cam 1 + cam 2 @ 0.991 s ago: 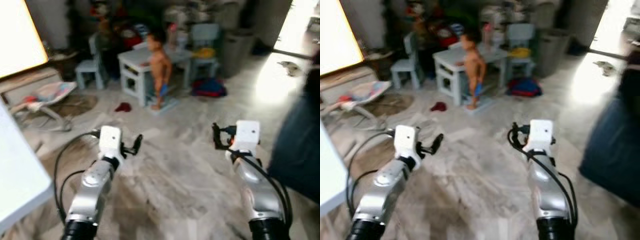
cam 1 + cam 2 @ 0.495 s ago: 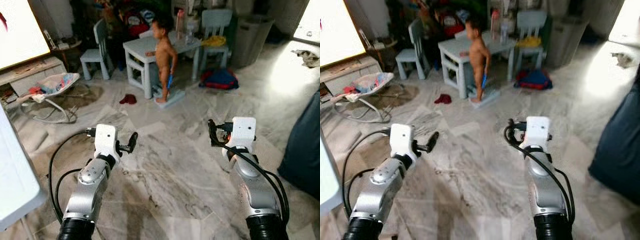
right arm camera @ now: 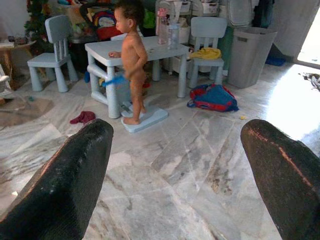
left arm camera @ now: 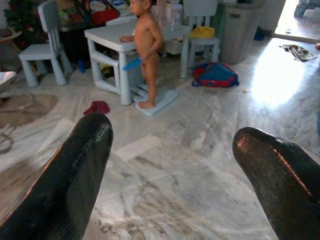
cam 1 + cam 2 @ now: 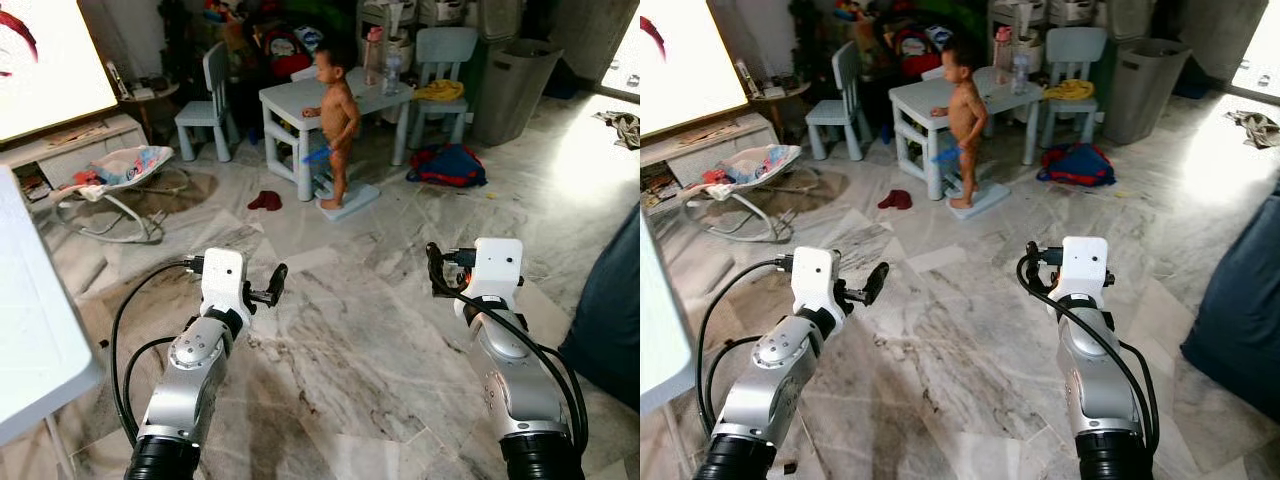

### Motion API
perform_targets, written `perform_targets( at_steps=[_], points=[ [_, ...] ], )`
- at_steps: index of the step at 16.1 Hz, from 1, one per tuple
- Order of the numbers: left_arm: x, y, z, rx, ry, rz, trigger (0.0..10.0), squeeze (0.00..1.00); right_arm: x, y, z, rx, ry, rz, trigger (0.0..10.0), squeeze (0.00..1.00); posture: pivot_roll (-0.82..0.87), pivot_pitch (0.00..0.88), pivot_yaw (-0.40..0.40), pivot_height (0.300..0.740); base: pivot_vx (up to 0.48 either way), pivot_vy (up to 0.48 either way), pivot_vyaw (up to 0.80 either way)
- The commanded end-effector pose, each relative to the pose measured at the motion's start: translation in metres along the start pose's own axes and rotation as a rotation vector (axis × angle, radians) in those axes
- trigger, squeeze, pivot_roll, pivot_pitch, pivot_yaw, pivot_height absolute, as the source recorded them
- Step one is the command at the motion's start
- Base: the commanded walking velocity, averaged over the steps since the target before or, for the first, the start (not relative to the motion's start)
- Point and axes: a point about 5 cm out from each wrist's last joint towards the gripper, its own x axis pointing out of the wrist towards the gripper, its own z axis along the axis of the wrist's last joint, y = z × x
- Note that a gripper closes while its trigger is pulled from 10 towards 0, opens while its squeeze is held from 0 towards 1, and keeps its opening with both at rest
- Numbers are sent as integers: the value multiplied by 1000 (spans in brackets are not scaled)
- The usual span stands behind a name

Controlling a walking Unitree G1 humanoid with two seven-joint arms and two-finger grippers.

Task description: Hang keys on a hook

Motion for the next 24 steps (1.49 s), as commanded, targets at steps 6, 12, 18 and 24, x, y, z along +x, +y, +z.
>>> perform_targets(
  at_steps=[6,12,18,24],
  points=[
    [0,1,1,5,-7,-7,10000,0,0,3,2,12,-4,15,10000,0,-24,0,16,740,401,0,0],
    [0,1,1,6,-6,-10,10000,0,0,4,2,10,-7,22,10000,0,-22,0,15,740,427,0,0],
    [1,0,0,5,-1,-10,10000,0,0,4,2,11,-6,24,10000,0,-23,0,16,740,427,0,0],
    [1,2,0,5,3,-1,10000,0,0,5,1,11,2,28,10000,0,-25,0,18,740,404,0,0]
  ],
)
